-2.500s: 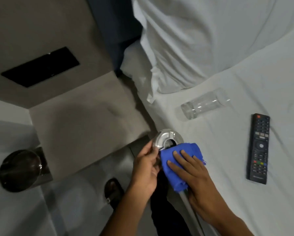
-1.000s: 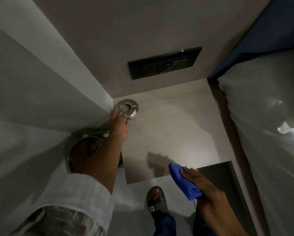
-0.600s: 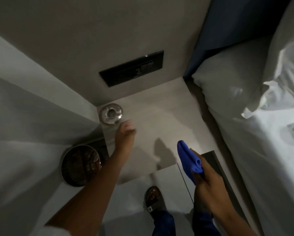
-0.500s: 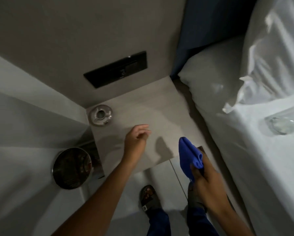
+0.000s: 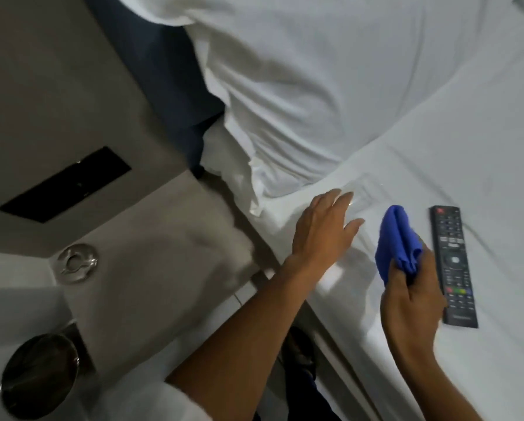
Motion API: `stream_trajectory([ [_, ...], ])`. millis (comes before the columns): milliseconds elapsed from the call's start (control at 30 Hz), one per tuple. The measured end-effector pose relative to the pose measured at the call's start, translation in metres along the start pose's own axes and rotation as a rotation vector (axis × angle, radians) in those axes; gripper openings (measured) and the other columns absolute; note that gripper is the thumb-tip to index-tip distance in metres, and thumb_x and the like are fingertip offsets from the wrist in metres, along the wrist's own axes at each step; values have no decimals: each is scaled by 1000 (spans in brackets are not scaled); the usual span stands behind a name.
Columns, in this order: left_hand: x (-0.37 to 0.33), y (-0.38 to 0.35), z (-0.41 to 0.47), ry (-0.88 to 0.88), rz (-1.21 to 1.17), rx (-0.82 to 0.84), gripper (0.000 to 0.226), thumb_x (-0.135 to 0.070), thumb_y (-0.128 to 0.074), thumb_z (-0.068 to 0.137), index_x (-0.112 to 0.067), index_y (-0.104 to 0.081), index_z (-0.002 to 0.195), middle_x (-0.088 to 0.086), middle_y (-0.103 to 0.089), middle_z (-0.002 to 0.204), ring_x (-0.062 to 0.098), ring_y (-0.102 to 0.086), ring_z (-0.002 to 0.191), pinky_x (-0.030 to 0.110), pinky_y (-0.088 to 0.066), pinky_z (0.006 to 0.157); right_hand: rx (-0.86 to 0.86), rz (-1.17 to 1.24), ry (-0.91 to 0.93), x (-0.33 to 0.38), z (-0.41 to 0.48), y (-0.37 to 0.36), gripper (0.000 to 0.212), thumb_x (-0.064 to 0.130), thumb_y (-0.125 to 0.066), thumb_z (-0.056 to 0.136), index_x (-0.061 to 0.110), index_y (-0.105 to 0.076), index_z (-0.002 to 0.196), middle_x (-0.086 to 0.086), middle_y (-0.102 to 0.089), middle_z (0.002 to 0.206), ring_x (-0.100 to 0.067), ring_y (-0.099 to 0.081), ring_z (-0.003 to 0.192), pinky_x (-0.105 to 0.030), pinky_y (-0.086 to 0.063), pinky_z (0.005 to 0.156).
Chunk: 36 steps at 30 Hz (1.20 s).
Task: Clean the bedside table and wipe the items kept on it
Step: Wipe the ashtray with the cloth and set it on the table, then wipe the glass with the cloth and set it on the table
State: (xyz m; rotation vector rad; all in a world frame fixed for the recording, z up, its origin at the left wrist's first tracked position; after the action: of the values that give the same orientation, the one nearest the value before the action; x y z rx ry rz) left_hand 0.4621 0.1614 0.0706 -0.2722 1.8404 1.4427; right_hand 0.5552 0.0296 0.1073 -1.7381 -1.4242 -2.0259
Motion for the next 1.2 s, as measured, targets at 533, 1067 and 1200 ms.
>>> stream_trajectory([
  [533, 58, 5, -130, 895, -1459, 10, 59, -47, -68, 72, -25, -63, 126, 7, -70, 123, 21, -65, 116, 44, -51, 93, 426, 219, 76, 24, -15, -61, 49, 10, -52, 95, 42, -51, 132, 8, -59, 132, -8, -56, 117, -30, -45, 101],
  [1067, 156, 119, -223, 780, -1290, -318, 57, -65, -62, 73, -25, -68, 113, 9, -74, 109, 20, -71, 100, 35, -53, 77, 758, 197, 316, 82, -160, -139, 58, 5, -51, 95, 41, -41, 140, 8, -41, 149, 5, -41, 131, -5, -36, 95],
  [1200, 164, 127, -242, 739, -1234, -252, 73, -52, -85, 57, -21, -66, 120, -2, -75, 108, 18, -69, 107, 38, -57, 81, 750, 243, 288, 111, -160, -165, 53, 10, -46, 97, 34, -38, 143, 10, -55, 129, 2, -57, 108, -15, -47, 90],
])
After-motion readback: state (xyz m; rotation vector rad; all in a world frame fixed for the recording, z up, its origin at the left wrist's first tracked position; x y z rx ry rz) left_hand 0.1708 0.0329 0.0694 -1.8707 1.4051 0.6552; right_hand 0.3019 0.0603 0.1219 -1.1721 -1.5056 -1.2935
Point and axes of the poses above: each hand's wrist, its own z-axis towards the middle knuckle, its own y-axis out of the back of the hand, x = y × z, the point moved 6 cm from there along z, towards the middle knuckle
